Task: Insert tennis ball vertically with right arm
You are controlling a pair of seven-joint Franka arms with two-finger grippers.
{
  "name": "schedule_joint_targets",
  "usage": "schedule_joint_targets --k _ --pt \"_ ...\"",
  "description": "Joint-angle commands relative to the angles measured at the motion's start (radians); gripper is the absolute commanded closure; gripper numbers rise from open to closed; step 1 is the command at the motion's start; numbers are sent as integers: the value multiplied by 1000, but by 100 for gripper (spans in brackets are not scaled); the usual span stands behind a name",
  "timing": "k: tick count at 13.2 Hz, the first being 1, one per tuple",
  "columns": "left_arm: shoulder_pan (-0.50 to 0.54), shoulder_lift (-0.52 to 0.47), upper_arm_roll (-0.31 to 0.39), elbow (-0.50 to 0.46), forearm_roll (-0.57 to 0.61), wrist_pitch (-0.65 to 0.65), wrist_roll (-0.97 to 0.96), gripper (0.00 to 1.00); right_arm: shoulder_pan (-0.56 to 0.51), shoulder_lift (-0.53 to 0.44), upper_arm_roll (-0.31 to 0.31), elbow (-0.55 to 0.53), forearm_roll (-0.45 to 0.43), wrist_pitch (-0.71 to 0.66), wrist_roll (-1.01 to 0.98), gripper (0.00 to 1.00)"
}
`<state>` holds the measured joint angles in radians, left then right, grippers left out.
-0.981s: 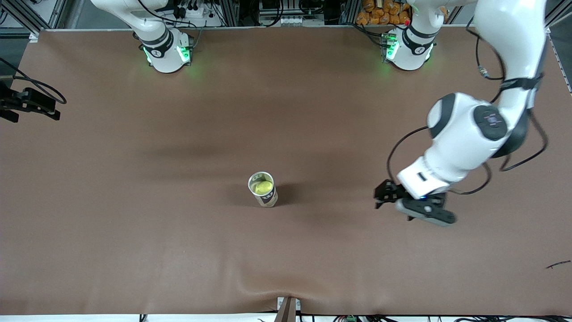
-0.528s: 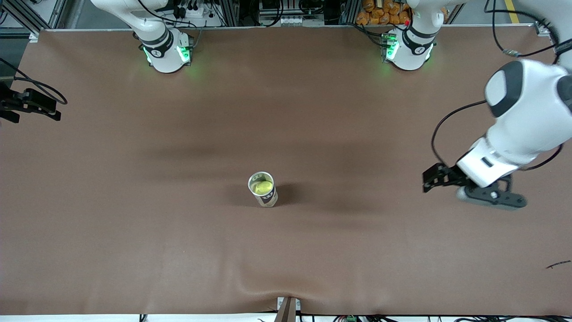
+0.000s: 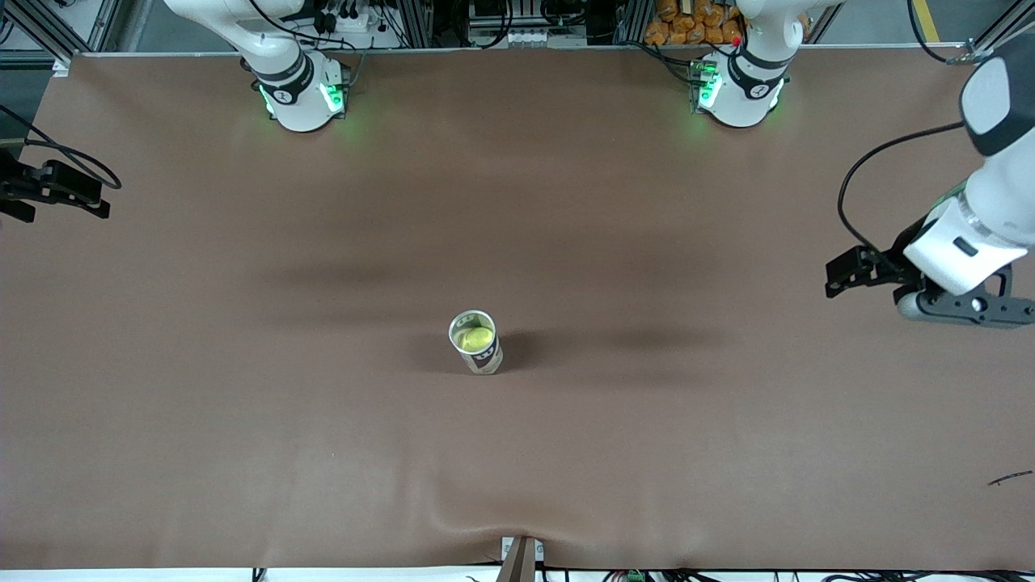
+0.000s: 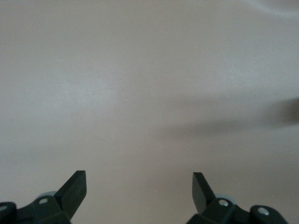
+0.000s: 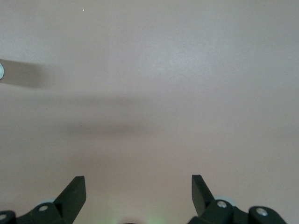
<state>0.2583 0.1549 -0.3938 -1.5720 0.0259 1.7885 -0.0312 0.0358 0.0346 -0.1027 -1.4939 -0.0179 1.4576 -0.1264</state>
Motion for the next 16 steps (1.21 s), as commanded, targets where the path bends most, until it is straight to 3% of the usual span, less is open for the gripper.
schedule_joint_targets --k 1,3,6,10,13,16 --pt "9 -61 7 -17 -12 -41 -7 0 1 -2 0 0 -8 1 -6 0" --pt "-46 -77 73 6 -20 -110 -9 0 3 -2 0 -2 -8 3 -6 0" --pt "-209 -127 255 4 -21 -167 -99 0 0 -2 0 1 -5 12 1 0" --pt "-218 -159 263 -13 -21 -187 -116 0 -2 -5 0 15 25 13 134 0" --pt "-217 -208 260 -77 -23 -163 -118 0 -11 -5 -5 23 58 10 134 0" --pt "-217 -213 270 -66 -21 -167 -105 0 -11 -5 -5 23 58 12 134 0"
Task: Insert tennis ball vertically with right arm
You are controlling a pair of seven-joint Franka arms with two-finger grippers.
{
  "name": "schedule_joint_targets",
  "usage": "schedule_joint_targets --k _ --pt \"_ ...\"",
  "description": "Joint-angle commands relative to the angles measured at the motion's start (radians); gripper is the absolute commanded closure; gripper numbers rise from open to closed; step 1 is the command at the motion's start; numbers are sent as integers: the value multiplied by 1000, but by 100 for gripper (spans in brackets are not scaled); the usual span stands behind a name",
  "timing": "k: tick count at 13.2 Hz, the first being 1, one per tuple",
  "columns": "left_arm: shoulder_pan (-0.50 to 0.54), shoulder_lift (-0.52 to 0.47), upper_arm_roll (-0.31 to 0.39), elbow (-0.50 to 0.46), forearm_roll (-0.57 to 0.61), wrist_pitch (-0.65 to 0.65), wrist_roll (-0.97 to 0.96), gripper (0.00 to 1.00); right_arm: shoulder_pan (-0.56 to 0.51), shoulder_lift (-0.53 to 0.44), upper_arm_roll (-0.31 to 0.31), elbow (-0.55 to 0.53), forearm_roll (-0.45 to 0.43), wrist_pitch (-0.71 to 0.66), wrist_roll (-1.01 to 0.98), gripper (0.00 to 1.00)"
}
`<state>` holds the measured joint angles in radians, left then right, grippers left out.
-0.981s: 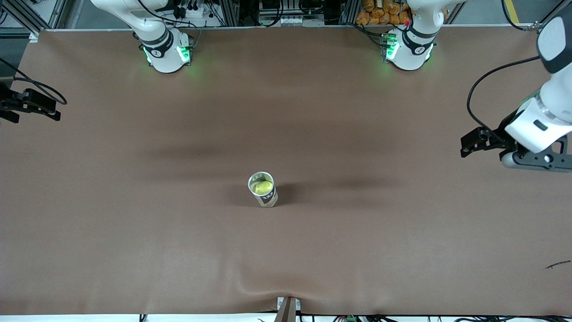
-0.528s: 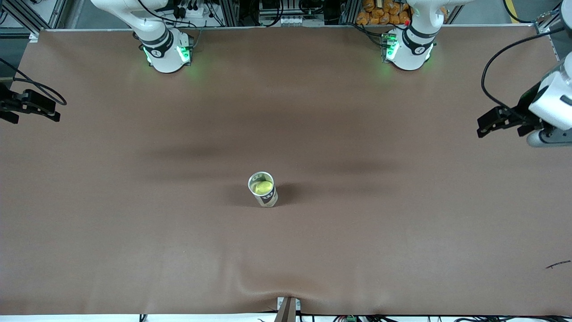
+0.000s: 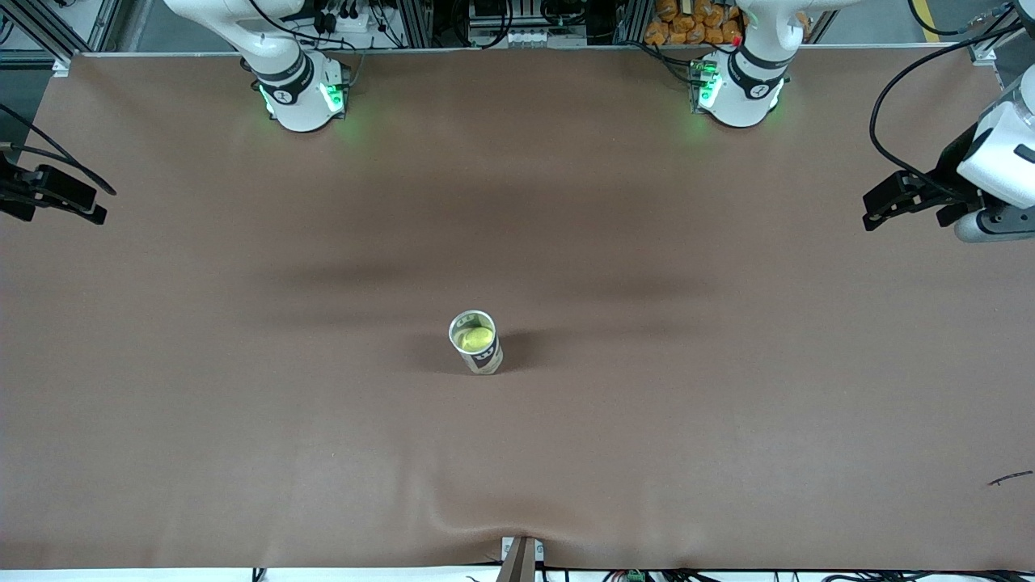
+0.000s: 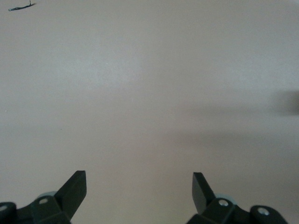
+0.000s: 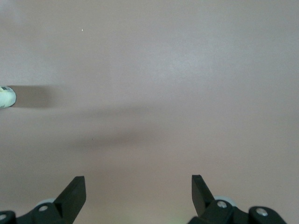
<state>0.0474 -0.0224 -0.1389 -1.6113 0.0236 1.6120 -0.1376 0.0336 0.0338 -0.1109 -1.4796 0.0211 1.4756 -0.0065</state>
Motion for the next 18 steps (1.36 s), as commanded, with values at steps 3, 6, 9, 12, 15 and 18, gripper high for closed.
schedule_joint_targets --k 3,6,9,12,15,18 --pt "-6 -19 15 -13 -17 11 10 0 -6 -5 4 8 19 -6 14 0" --pt "-6 -14 15 5 -8 11 9 0 -6 -3 4 7 19 -6 14 0" --pt "-6 -16 15 5 -14 9 9 0 -4 -2 4 5 19 -5 14 0" --pt "-14 -16 13 5 -19 9 -3 0 -6 -2 4 5 17 -6 14 0" --pt "-21 -16 13 2 -17 5 -8 0 -1 -2 4 4 17 -8 13 0" --pt "-21 -17 13 2 -19 -7 -16 0 -3 -2 4 2 17 -9 13 0"
